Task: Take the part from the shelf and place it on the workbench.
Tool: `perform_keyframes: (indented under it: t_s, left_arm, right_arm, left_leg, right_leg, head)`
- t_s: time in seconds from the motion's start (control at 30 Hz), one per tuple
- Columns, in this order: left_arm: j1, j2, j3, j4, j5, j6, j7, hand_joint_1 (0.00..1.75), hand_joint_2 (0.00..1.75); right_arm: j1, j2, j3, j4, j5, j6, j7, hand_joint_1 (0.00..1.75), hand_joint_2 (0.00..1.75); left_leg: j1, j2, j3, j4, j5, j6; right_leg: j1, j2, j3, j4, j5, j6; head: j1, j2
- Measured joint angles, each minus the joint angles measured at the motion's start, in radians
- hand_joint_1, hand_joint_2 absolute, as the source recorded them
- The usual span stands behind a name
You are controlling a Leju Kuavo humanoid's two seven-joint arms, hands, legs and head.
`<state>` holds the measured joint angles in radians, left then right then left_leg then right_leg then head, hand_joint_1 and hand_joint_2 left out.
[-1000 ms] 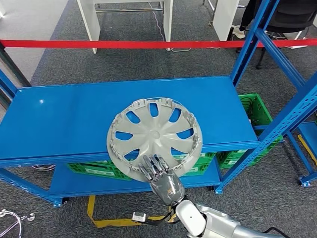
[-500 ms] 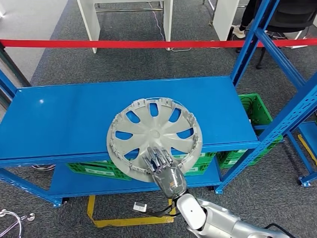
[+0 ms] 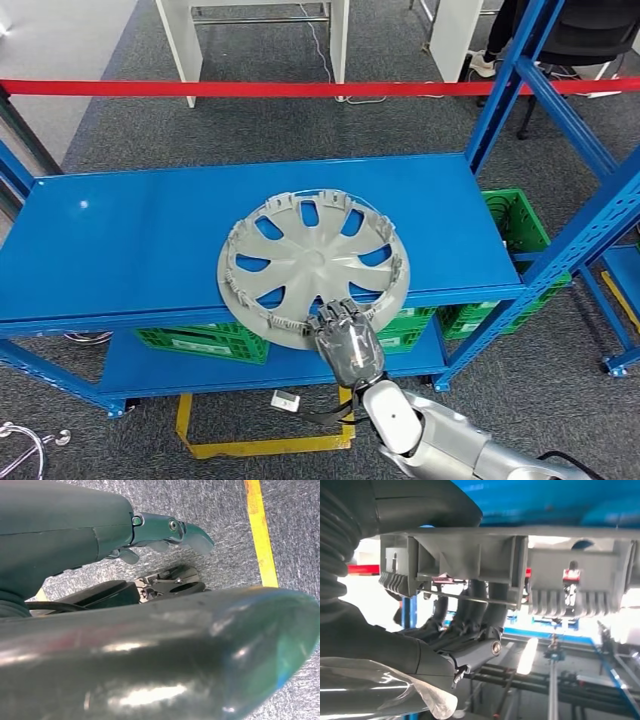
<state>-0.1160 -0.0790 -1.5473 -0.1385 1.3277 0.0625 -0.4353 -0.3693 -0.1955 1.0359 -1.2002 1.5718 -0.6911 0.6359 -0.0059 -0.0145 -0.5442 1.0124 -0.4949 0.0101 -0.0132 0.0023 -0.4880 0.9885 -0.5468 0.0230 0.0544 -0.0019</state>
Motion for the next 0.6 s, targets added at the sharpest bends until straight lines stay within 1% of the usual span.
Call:
perform_keyframes:
  t_s: [0.1,0.3,0.43,0.5,0.53,0.57,0.6]
  left_arm:
    - [0.000,0.000,0.000,0.000,0.001,0.000,0.000,0.00,0.00]
    - [0.000,0.000,0.000,0.000,0.002,0.003,0.000,0.00,0.00]
    - [0.000,0.000,0.000,0.000,0.002,0.004,-0.002,0.00,1.75]
    - [0.000,0.001,0.000,0.000,0.002,0.006,-0.003,0.00,1.75]
    - [0.000,0.001,0.000,0.000,0.002,0.008,-0.003,0.00,1.75]
    - [0.000,0.001,0.000,0.000,0.002,0.011,-0.003,0.00,1.75]
    - [0.001,0.002,0.000,0.000,0.003,0.015,-0.004,0.00,1.75]
  right_arm:
    - [-0.012,-0.013,0.007,-0.040,0.001,0.000,0.029,1.75,1.75]
    - [-0.028,-0.030,0.027,-0.087,0.001,0.000,0.054,1.75,1.75]
    - [-0.059,-0.055,0.046,-0.136,0.001,0.000,0.061,1.75,1.75]
    - [-0.081,-0.079,0.049,-0.182,0.001,0.000,0.032,1.75,1.75]
    - [-0.084,-0.092,0.038,-0.216,0.000,0.000,-0.016,1.75,1.75]
    - [-0.067,-0.098,0.011,-0.260,0.000,0.000,-0.093,1.75,1.75]
    - [-0.024,-0.086,-0.041,-0.315,-0.001,0.000,-0.209,1.75,1.75]
  left_leg:
    - [0.000,0.000,0.000,0.000,0.000,0.000]
    - [0.000,0.000,0.000,0.000,0.000,0.000]
    - [0.000,0.000,0.000,0.000,0.000,0.000]
    - [0.000,0.000,0.000,0.000,0.000,0.000]
    - [0.000,0.000,0.000,0.000,0.000,0.000]
    - [0.000,-0.001,0.000,0.001,0.000,0.000]
    - [0.001,-0.002,0.000,0.000,0.000,0.000]
  right_leg:
    - [0.000,0.000,0.000,0.000,0.000,0.000]
    - [0.000,0.000,0.000,0.000,0.000,0.000]
    - [0.000,0.000,0.000,0.000,0.000,0.000]
    - [0.000,0.000,0.000,0.000,0.000,0.000]
    - [0.000,0.000,0.000,0.000,0.000,0.000]
    - [0.000,-0.002,0.000,0.000,0.000,0.000]
    - [0.001,-0.003,0.001,0.000,0.000,0.000]
  head:
    - [0.000,0.000]
    - [0.000,0.000]
    - [0.000,0.000]
    - [0.000,0.000]
    - [0.000,0.000]
    - [0.000,0.000]
    - [0.001,0.000]
